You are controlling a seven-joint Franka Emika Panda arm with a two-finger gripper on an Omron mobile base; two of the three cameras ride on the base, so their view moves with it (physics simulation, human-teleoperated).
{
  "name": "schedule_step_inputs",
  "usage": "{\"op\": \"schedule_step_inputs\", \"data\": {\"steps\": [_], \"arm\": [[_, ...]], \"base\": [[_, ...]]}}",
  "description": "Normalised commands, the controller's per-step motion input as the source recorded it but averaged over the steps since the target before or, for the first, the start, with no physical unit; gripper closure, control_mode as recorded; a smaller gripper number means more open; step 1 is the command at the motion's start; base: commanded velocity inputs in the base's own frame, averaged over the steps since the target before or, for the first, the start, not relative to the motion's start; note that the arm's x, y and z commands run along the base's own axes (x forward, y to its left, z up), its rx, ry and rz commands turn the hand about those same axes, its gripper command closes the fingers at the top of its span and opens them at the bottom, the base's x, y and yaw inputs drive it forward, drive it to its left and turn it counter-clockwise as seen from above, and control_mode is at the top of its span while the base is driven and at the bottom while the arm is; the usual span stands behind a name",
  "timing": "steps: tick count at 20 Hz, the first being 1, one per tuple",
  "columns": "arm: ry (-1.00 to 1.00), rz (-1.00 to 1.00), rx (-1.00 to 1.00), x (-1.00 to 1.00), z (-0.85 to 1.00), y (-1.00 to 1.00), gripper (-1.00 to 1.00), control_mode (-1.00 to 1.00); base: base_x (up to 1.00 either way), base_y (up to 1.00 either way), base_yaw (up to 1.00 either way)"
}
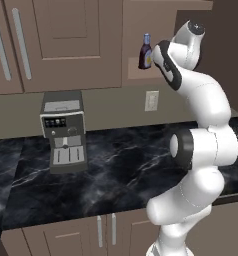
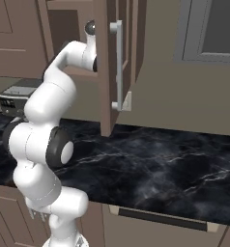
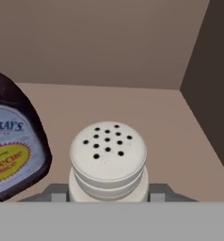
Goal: Move the shaker and condiment bottle from the cabinet to the dining counter.
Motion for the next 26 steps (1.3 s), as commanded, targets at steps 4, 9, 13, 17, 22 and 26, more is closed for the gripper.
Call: {"op": "schedule_step_inputs", "data": {"steps": [4, 9, 13, 17, 22, 26], "arm": [[0.00, 0.00, 0.00, 0.04, -0.18, 0.04, 1.00, -1.00], [0.00, 0.00, 0.00, -0.30, -0.05, 0.03, 1.00, -1.00], [0.00, -0.04, 0.02, -0.64, 0.05, 0.13, 1.00, -1.00], [0.00, -0.08, 0.04, -0.66, 0.00, 0.22, 1.00, -1.00], [0.00, -0.11, 0.05, -0.67, 0.00, 0.27, 1.00, -1.00], [0.00, -0.09, 0.03, -0.65, 0.01, 0.27, 1.00, -1.00]], "base": [[0.00, 0.00, 0.00], [0.00, 0.00, 0.00], [0.00, 0.00, 0.00], [0.00, 0.00, 0.00], [0.00, 0.00, 0.00], [0.00, 0.00, 0.00]]}}
